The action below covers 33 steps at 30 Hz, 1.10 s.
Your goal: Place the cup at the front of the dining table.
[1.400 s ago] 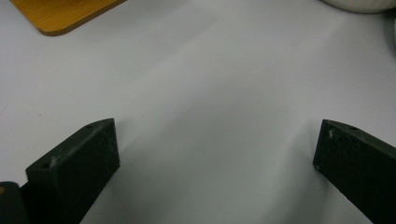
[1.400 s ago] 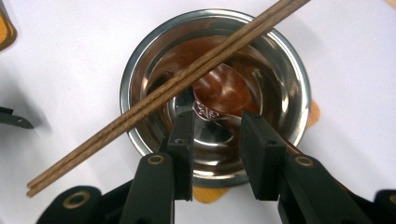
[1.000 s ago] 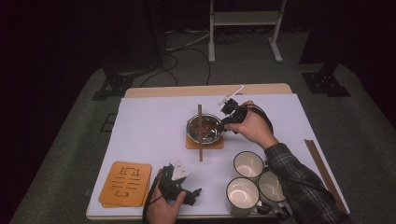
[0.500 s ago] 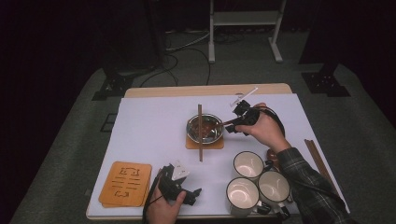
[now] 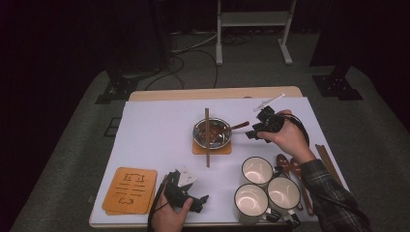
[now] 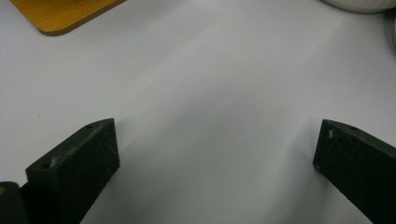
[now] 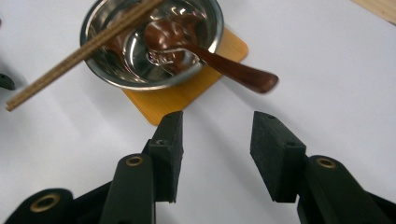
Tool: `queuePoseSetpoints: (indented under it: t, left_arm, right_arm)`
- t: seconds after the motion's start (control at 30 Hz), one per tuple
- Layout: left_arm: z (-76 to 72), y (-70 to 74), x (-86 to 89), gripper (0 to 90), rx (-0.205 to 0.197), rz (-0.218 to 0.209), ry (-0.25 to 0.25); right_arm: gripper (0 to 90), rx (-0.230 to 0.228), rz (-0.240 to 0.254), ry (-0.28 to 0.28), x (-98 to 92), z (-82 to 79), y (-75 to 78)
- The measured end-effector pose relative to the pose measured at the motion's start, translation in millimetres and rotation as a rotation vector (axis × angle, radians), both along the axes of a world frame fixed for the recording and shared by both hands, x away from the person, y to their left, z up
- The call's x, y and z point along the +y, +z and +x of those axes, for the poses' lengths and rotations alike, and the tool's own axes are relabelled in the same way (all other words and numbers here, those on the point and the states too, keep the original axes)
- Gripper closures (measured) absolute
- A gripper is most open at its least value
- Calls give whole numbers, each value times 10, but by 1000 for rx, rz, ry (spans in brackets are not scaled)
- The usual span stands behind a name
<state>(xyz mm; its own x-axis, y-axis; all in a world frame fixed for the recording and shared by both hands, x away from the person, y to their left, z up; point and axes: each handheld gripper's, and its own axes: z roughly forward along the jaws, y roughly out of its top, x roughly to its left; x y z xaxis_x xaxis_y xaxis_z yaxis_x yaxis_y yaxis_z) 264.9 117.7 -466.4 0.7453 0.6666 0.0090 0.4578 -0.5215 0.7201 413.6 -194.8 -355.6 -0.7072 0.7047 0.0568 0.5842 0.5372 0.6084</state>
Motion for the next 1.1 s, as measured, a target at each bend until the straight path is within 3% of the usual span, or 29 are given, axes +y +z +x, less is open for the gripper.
queuePoseSetpoints:
  t: [1.1]
  left_arm:
    - [0,2,2,0,0,5,-2]
  right_arm:
    - [514,-8,53,-108,-674,-288,-178]
